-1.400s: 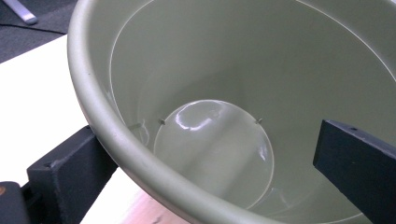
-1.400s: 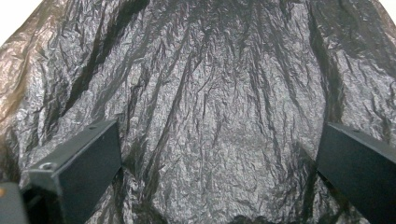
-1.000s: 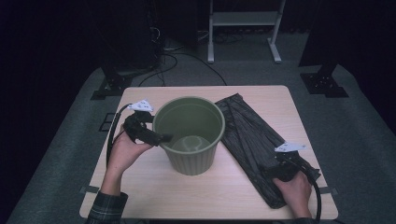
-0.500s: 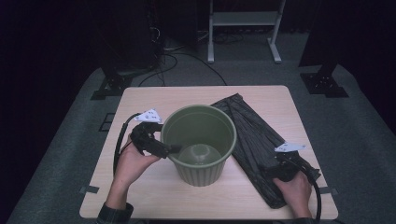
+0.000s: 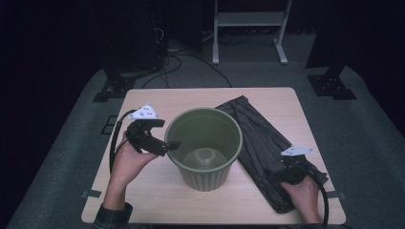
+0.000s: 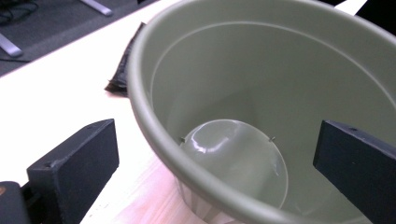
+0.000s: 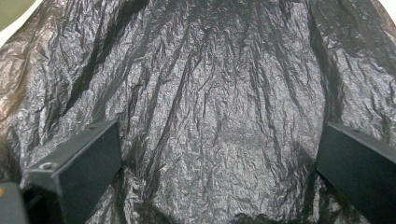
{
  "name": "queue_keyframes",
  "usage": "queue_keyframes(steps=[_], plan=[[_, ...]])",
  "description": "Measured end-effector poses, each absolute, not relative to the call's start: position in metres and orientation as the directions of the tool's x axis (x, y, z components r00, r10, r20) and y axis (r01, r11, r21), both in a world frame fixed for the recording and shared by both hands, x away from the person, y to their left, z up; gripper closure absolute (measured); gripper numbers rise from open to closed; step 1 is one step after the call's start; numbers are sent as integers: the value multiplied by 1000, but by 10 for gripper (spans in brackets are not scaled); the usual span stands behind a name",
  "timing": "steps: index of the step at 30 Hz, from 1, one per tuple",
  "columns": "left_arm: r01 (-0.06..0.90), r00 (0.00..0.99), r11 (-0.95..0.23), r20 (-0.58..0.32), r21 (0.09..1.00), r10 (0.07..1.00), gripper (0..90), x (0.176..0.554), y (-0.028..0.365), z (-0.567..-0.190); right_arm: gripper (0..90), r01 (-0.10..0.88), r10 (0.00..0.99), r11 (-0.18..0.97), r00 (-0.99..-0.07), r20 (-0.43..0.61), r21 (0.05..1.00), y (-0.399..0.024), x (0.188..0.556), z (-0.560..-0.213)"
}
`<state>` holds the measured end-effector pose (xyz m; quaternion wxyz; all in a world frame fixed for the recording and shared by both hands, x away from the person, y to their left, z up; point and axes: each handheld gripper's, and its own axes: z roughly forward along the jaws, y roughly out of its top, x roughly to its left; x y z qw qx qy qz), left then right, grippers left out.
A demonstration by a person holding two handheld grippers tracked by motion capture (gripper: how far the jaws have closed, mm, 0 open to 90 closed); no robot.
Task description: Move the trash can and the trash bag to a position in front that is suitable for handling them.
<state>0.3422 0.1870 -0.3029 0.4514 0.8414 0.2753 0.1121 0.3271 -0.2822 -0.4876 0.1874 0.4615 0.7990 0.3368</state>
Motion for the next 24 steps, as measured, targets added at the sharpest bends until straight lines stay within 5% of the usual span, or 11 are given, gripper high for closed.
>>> queue_keyframes(steps=[24], plan=[[344,787,-380,-44,859,615,0,283,239,-315,1,611,865,345,-501,11,712,-282,327,-488]])
